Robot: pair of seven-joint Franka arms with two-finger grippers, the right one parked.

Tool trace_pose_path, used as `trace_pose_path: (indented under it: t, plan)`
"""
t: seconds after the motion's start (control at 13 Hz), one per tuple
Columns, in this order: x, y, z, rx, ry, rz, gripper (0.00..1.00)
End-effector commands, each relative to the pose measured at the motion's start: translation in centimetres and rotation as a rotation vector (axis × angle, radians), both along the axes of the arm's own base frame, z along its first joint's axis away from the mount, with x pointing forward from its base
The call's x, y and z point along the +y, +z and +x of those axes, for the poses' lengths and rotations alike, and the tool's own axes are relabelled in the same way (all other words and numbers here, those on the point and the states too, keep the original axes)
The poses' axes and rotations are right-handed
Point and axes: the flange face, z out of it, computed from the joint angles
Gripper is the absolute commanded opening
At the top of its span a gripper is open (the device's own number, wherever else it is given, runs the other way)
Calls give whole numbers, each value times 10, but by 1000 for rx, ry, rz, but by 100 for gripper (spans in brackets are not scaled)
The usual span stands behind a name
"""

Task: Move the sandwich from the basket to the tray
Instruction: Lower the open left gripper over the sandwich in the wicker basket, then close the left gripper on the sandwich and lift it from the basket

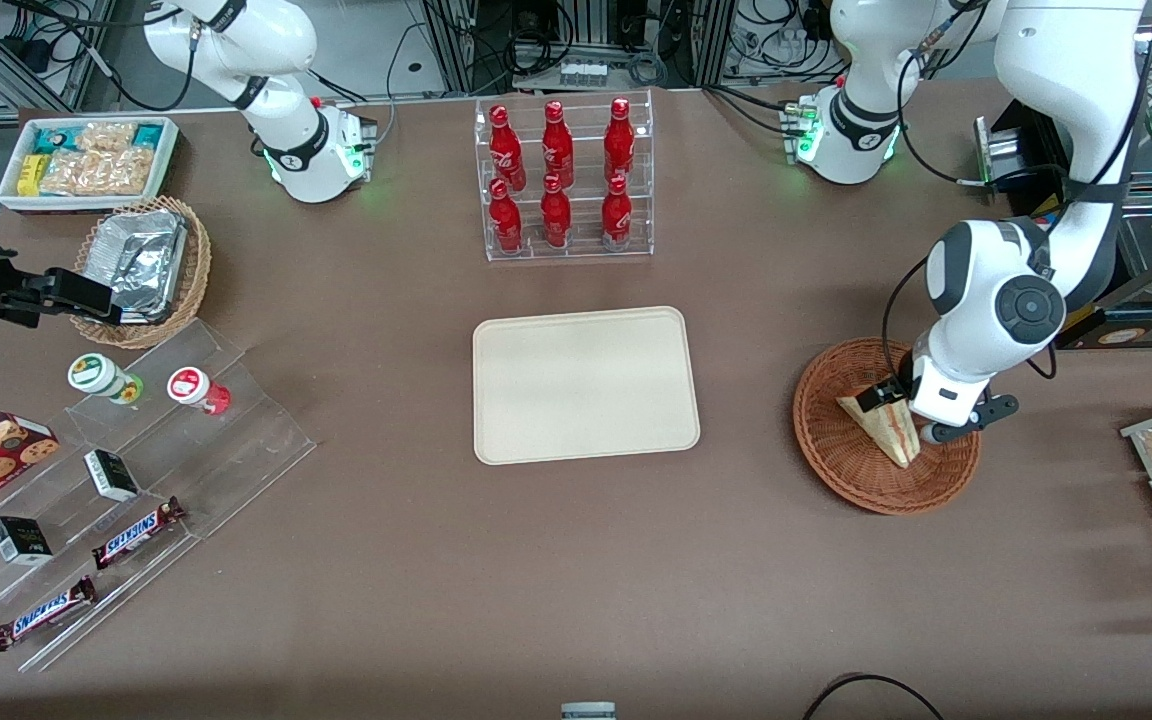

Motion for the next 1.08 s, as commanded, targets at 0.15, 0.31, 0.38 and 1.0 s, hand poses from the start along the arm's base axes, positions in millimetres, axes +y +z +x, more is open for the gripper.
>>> trace_pose_path:
  t: [0.15, 0.31, 0.38, 1.0]
  plan:
    - [0, -12, 7, -14, 21, -5, 4]
    - [-2, -7, 13, -21, 21, -5, 0]
    - [-2, -1, 15, -26, 18, -4, 0]
    - [-79, 158, 34, 80, -143, 53, 0]
